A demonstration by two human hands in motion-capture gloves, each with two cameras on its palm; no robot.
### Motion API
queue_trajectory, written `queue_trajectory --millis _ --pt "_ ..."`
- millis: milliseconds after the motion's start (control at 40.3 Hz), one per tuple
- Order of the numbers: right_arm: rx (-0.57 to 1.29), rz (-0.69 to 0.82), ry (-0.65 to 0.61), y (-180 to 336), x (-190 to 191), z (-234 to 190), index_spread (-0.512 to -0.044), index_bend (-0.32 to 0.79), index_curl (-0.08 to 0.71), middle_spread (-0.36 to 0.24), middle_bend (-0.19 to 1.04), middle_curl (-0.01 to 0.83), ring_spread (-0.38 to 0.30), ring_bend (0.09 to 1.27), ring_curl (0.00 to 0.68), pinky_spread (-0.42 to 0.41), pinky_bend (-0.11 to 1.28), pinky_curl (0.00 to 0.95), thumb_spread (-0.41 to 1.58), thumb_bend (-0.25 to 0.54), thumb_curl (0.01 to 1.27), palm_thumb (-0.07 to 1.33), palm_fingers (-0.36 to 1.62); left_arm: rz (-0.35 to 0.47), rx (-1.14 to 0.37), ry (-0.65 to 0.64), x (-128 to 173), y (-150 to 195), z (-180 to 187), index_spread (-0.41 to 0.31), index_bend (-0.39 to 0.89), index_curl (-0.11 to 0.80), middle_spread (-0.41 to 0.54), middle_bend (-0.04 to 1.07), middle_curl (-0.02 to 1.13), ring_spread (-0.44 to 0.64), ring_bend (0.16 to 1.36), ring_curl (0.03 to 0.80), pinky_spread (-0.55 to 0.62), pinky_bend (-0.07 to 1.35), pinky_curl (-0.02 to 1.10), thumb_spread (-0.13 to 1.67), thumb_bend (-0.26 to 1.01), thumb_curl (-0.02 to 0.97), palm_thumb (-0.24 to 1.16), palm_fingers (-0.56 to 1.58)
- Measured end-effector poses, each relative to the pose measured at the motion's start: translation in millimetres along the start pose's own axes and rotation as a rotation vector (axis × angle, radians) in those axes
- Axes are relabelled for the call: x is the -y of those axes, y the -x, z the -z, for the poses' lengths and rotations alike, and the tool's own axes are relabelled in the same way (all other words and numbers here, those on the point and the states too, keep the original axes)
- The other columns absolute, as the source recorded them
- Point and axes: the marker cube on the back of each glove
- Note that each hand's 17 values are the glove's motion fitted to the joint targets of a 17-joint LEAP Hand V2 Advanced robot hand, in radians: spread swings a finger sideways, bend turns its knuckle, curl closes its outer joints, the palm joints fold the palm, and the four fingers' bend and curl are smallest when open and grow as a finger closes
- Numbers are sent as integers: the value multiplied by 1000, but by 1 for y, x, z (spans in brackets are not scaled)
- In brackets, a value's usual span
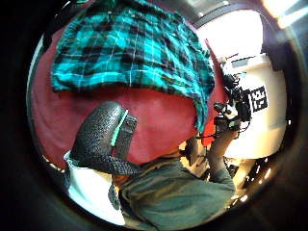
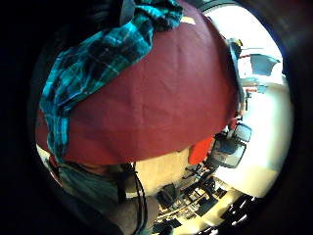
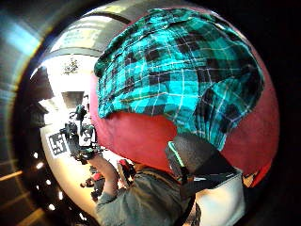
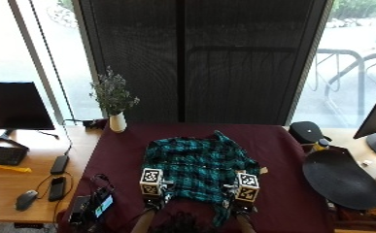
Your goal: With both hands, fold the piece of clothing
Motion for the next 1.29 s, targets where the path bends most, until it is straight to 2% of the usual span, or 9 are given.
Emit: queue_trajectory --millis 198,322,521,645,719,769,942,1141,1290 --pt "2 16 93 4 19 -34 -318 107 173 45 186 282 180 361 242 226 799 365 1092 23 299 547 58 -35 21 122 16 -8 -28 -74 101 224 -26 192 377 38 630 346 213 453 321 1112 -18 283 333 450" --pt "5 44 139 10 24 -45 -309 121 181 46 186 289 181 364 249 222 808 367 1078 -9 305 552 55 -11 65 209 -8 -16 -1 -71 108 225 -19 195 385 39 640 350 208 463 333 1112 -15 291 348 441" --pt "-48 46 33 19 28 -41 -332 344 273 -12 218 309 148 351 242 230 586 300 1115 19 339 637 339 -17 144 -4 29 -9 -36 -115 206 275 -88 254 402 -10 586 333 182 373 314 1142 -10 308 405 597" --pt "-187 36 -105 24 31 -36 -325 373 314 -71 240 331 50 423 277 202 503 282 1159 83 384 778 640 -21 192 -102 39 -9 -47 -178 300 335 -171 307 419 -111 568 330 124 253 288 1170 32 330 517 867" --pt "-287 39 -185 28 30 -31 -326 353 326 -74 197 327 34 377 262 207 461 273 1168 64 387 772 565 -45 209 -157 40 -12 -49 -193 269 343 -197 298 418 -141 545 325 109 206 281 1173 21 331 528 867" --pt "-355 46 -218 31 28 -28 -317 308 329 -112 261 351 -60 491 307 145 439 272 1161 123 422 891 845 -66 218 -168 35 -14 -43 -229 311 366 -229 330 433 -195 551 332 55 183 281 1163 45 349 594 1050" --pt "-425 80 -155 30 0 -10 -318 153 335 -194 260 379 -228 538 350 -59 453 304 980 101 485 981 1080 -129 232 -97 3 -11 -17 -270 243 389 -291 384 476 -297 572 368 -53 180 310 1127 25 370 647 1178" --pt "-197 238 63 23 -39 45 -321 109 326 -244 234 397 -297 542 379 -219 488 341 812 48 541 1027 1145 -247 216 136 -49 -8 48 -294 207 413 -328 394 488 -353 609 390 -117 174 324 1121 10 378 707 1220" --pt "-152 273 83 27 -22 103 -319 89 306 -253 238 413 -307 581 397 -275 517 356 820 11 549 1035 1200 -256 214 214 -32 -4 88 -303 183 426 -339 399 492 -382 653 405 -152 170 328 1136 8 377 755 1230"
